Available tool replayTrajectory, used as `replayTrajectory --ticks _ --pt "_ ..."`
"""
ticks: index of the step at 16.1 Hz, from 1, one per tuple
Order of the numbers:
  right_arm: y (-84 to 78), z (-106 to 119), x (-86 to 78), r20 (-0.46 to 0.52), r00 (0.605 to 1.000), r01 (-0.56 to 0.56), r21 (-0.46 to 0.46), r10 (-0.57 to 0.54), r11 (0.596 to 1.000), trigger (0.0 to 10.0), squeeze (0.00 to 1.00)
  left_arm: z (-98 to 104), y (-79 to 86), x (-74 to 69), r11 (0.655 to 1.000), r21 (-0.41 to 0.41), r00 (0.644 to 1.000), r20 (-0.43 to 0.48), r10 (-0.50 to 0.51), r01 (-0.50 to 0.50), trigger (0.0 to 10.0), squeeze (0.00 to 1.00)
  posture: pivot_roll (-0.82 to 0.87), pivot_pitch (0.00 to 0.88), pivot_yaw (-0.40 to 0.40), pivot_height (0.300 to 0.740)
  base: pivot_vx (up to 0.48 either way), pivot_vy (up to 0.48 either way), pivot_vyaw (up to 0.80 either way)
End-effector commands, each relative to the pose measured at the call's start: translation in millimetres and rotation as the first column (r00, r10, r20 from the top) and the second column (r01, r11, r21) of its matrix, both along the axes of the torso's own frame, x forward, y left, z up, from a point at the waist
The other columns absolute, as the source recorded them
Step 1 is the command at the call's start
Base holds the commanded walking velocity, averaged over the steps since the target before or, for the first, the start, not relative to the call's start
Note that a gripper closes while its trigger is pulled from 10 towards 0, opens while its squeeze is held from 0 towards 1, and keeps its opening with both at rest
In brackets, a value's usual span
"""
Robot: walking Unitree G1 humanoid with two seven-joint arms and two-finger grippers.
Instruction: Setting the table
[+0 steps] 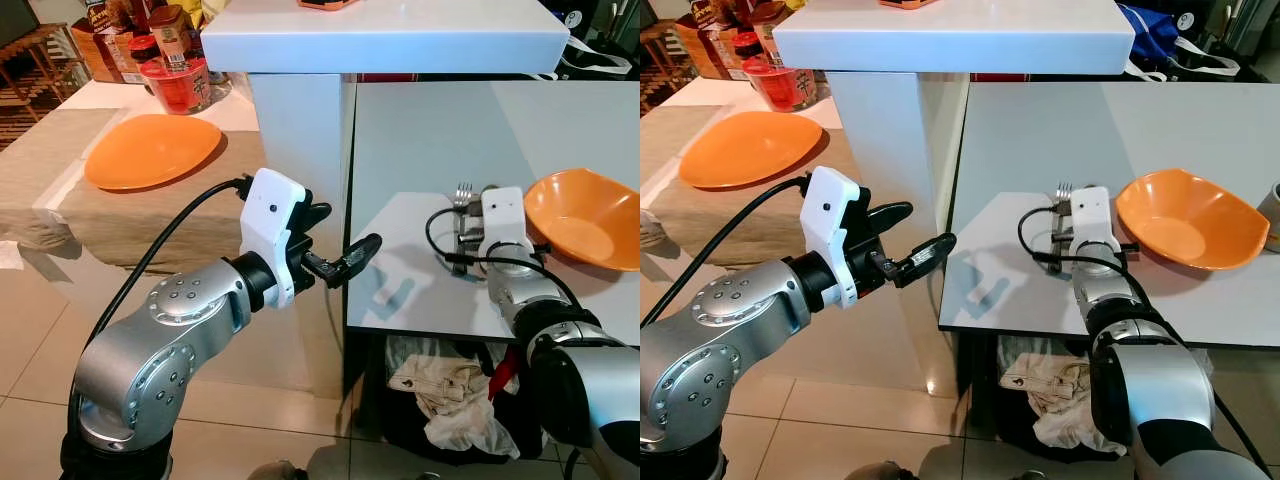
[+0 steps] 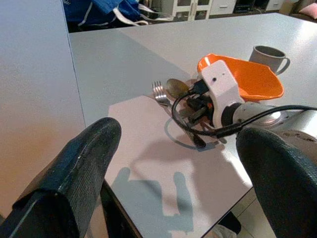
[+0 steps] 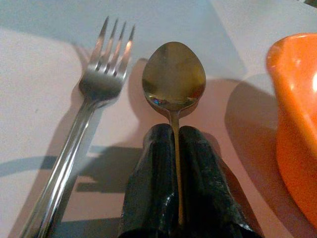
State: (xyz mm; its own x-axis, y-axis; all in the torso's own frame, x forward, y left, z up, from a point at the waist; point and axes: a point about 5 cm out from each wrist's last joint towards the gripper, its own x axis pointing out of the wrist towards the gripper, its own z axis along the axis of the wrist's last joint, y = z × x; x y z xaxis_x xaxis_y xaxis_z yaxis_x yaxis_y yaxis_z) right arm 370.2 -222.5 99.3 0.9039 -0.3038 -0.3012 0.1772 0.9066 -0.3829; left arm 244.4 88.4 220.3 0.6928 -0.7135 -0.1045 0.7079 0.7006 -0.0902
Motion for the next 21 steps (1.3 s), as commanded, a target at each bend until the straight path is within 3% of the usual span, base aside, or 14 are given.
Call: replayTrajectory --ticks 1,8,9,10,21 --pt "-1.1 -4.0 -2.1 -0.029 1.0 -0.008 -0.011 0.007 1.0 10.0 0.0 2.7 2.8 -1.4 1.0 0.001 1.0 0.008 0.009 -0.009 10.0 0.0 0.14 0.003 0.101 0.736 0.0 0.0 0.0" --pt "-5.8 -10.7 -6.8 -0.067 0.998 0.012 -0.013 -0.013 1.0 10.0 0.0 4.5 2.0 -2.3 1.0 -0.005 1.0 0.009 0.011 -0.011 10.0 0.0 0.14 0.012 0.103 0.736 0.0 0.0 0.0" --pt "-6.2 -11.6 -7.4 -0.068 0.998 0.018 -0.004 -0.018 1.0 10.0 0.56 4.8 2.1 -2.6 1.0 -0.006 1.0 0.008 0.012 -0.011 10.0 0.0 0.14 0.015 0.105 0.736 0.0 0.0 0.0" --pt "-6.4 -11.8 -7.6 -0.068 0.997 0.021 -0.002 -0.021 1.0 10.0 1.0 5.0 2.1 -2.7 1.0 -0.007 1.0 0.008 0.012 -0.012 10.0 0.0 0.14 0.015 0.105 0.736 0.0 0.0 0.0" --pt "-3.7 -10.6 -6.4 -0.061 0.998 -0.004 -0.019 0.002 1.0 10.0 1.0 5.5 -0.3 -2.1 1.0 -0.017 1.0 0.004 0.011 -0.011 10.0 0.0 0.14 0.019 0.105 0.736 0.0 0.0 0.0"
